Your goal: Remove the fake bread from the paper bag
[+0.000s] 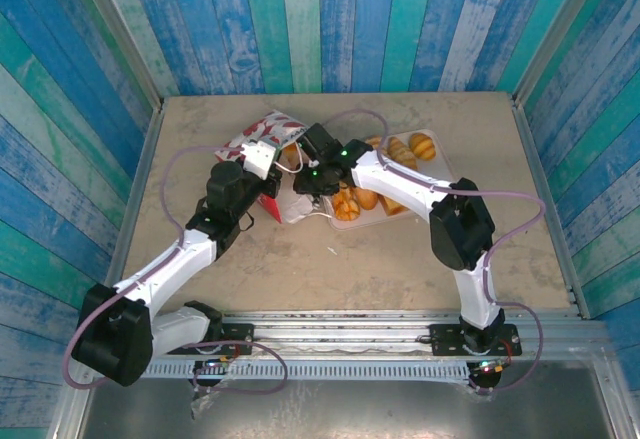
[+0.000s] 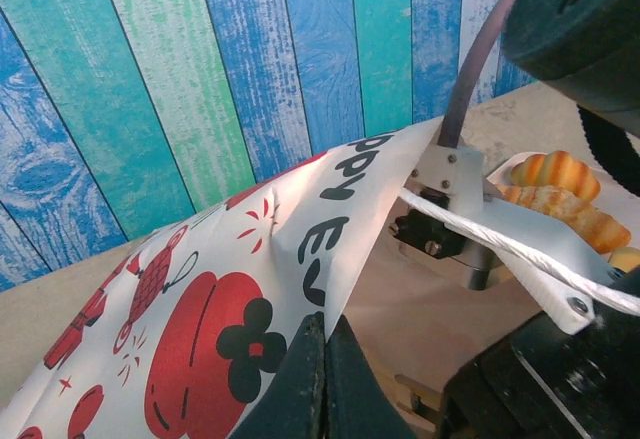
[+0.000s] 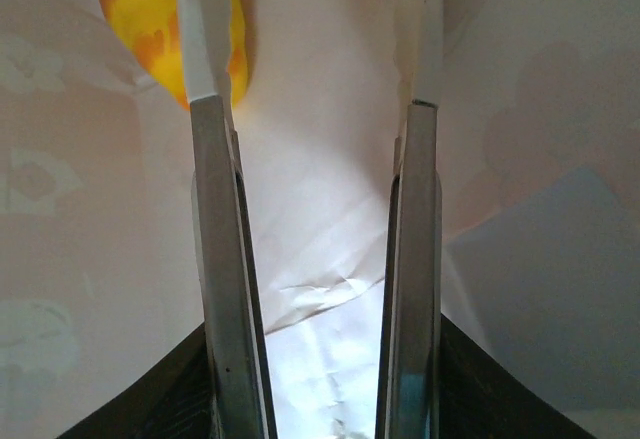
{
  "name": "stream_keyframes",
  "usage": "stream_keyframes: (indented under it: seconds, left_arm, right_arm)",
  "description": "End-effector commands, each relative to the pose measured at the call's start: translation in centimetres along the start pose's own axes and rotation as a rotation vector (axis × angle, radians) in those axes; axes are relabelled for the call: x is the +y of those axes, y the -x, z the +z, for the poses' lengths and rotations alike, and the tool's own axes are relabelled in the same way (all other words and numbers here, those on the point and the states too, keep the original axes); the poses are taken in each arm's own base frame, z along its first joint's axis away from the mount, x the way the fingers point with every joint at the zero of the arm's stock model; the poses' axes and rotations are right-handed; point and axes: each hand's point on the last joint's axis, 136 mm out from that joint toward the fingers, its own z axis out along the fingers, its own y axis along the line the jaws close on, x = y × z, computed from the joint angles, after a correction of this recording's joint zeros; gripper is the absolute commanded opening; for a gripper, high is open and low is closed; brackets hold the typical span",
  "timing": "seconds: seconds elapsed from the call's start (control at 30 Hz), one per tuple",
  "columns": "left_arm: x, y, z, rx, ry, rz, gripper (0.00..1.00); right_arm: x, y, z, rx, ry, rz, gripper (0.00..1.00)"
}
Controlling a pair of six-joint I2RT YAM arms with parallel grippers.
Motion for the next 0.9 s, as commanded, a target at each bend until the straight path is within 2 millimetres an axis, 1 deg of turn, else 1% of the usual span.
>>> stream_keyframes:
  seconds: [0.0,0.33,0.53,0.63,0.77,0.87]
  left_arm:
    - [-0.7,1.9,0.0,-0.046,-0.044,-0.001,0.03]
    - [-1.0,1.8,0.1,-0.045,-0.064,-0.005,0.03]
    - [-1.1,1.8,0.1,-0.046,-0.066,-0.004,0.03]
    - [-1.1,1.7,0.2,-0.042,-0.067,-0.006,0.03]
    - [-1.3,1.8,0.1,-0.049,-0.078,-0.006,0.03]
    - [-1.3,1.9,-0.2,-0.055,-0.083,-0.011,0.03]
  right_arm:
    - [0.3,2.6,0.3,-0.082,0.008,0.047,0.50]
    - [1.8,3.4,1.7,-0.075,0.057,0.039,0.49]
    - [3.2,2.8,2.6,-0.037,0.110,-0.005,0.46]
    - [3.7,2.3,2.7,-0.018,0.132,-0.024,0.48]
    - [4.0,2.2,3.0,-0.003,0.141,-0.046,0.49]
    - [4.3,2.2,3.3,0.010,0.147,-0.065,0.53]
